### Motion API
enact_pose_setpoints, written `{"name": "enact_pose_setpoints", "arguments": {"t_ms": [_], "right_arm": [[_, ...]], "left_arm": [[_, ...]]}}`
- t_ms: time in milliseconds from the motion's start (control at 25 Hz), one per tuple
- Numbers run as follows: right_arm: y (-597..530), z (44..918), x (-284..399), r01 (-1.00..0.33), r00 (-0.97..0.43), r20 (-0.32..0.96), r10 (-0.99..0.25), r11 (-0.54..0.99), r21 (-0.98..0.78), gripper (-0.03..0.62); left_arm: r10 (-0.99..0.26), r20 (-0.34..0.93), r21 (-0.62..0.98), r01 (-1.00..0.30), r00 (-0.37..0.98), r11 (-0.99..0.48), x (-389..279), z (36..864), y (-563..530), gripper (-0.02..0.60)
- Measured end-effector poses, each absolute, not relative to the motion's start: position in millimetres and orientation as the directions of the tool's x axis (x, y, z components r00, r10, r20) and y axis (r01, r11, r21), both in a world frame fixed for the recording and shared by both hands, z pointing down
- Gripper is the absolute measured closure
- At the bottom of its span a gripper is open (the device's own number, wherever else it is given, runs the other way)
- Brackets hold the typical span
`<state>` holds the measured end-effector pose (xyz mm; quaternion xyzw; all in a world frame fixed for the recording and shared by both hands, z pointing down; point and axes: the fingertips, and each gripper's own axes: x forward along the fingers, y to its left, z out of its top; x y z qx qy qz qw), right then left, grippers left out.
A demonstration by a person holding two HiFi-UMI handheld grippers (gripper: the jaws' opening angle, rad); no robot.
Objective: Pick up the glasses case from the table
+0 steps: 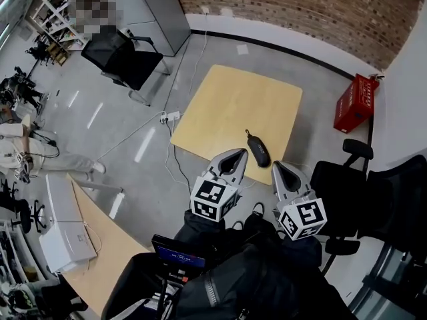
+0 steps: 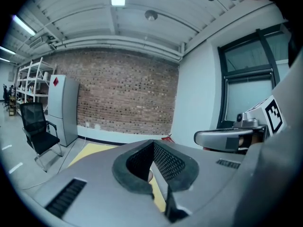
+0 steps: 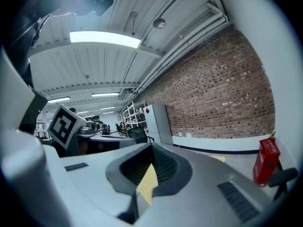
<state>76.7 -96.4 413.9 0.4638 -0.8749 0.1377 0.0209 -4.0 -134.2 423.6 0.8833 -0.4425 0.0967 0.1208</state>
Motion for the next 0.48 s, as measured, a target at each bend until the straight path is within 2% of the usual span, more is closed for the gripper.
{"name": "enact_pose_setpoints", "arguments": {"t_ms": [480], "right_arm": [[-145.0,437.2,100.5,-0.776,-0.624,0.196,-0.757,0.569,-0.274,0.591]], "left_arm": [[-0.774,0.344,0.115,-0.842,0.532,-0.528,17.1,442.2,-173.6,0.581]]}}
